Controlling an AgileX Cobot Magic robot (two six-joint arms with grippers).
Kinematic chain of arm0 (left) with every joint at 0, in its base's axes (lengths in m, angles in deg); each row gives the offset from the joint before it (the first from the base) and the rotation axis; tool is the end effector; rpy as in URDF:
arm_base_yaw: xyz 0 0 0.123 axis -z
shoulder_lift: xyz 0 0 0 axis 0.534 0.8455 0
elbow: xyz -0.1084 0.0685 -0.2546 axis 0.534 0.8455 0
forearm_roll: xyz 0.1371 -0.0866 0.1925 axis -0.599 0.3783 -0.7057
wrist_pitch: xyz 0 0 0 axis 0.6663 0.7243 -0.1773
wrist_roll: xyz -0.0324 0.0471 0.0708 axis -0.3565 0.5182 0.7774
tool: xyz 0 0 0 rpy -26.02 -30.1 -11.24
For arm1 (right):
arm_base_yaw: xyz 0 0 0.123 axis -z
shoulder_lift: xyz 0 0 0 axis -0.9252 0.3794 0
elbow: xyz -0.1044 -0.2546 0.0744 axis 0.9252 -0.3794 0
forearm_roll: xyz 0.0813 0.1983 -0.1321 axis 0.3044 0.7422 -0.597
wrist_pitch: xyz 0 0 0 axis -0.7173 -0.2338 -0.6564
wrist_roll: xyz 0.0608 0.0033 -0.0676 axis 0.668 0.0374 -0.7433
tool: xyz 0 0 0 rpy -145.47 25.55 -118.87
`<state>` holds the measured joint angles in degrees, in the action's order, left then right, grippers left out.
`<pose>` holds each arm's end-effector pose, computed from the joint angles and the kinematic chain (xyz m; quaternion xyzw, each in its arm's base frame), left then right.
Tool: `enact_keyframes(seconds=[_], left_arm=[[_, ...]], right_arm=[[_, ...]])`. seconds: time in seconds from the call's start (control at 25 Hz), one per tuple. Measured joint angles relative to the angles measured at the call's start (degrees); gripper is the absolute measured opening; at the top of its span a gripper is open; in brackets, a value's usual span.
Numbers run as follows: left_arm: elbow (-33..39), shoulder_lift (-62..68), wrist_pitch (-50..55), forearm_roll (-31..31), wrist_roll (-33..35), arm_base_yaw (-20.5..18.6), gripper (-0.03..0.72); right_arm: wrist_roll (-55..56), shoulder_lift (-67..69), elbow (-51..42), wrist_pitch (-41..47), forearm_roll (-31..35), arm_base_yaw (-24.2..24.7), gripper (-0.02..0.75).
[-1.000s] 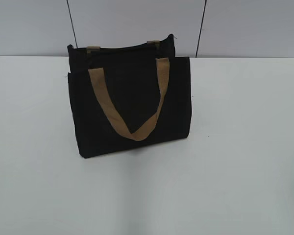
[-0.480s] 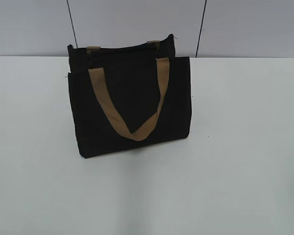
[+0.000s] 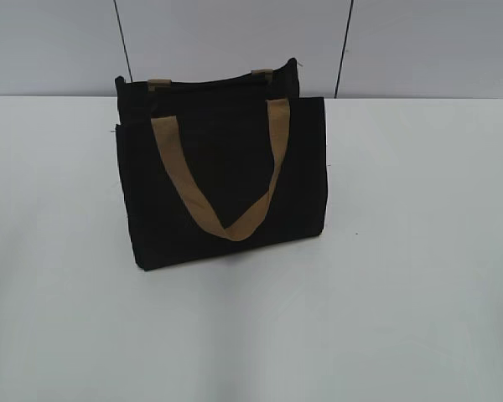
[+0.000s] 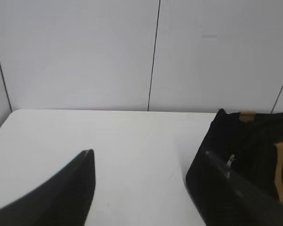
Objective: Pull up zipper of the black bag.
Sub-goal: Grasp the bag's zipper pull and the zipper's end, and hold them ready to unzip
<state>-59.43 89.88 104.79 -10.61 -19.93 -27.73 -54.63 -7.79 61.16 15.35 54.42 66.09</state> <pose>0.0721 -0.0081 0.3213 0.0204 0.7561 -0.0516 0.6521 -0.0042 -0.0008 0.2656 -0.0374 0.8679 -0.0117 0.4952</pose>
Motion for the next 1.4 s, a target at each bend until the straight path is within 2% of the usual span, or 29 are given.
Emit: enact_keyframes(seconds=[0.24, 0.4, 0.68, 0.88, 1.12, 1.4], left_arm=[[12.55, 12.31, -27.84, 0.84, 0.01, 3.22, 0.511], [15.54, 23.73, -40.77, 0.79, 0.06, 4.13, 0.509], [15.59, 44.39, -59.73, -1.16, -2.46, 6.37, 0.507], [15.34, 57.61, -70.77, -8.80, -8.85, 6.48, 0.502], [10.12, 74.70, -77.89, -19.95, -12.70, 6.48, 0.486], [2.62, 87.30, -81.55, -22.70, -13.09, 6.31, 0.425]], right_arm=[[0.00, 0.00, 0.00, 0.00, 0.00, 0.00, 0.503], [0.00, 0.00, 0.00, 0.00, 0.00, 0.00, 0.503], [0.00, 0.00, 0.00, 0.00, 0.00, 0.00, 0.503], [0.00, 0.00, 0.00, 0.00, 0.00, 0.00, 0.503], [0.00, 0.00, 0.00, 0.00, 0.00, -0.05, 0.503], [0.00, 0.00, 0.00, 0.00, 0.00, -0.05, 0.503]])
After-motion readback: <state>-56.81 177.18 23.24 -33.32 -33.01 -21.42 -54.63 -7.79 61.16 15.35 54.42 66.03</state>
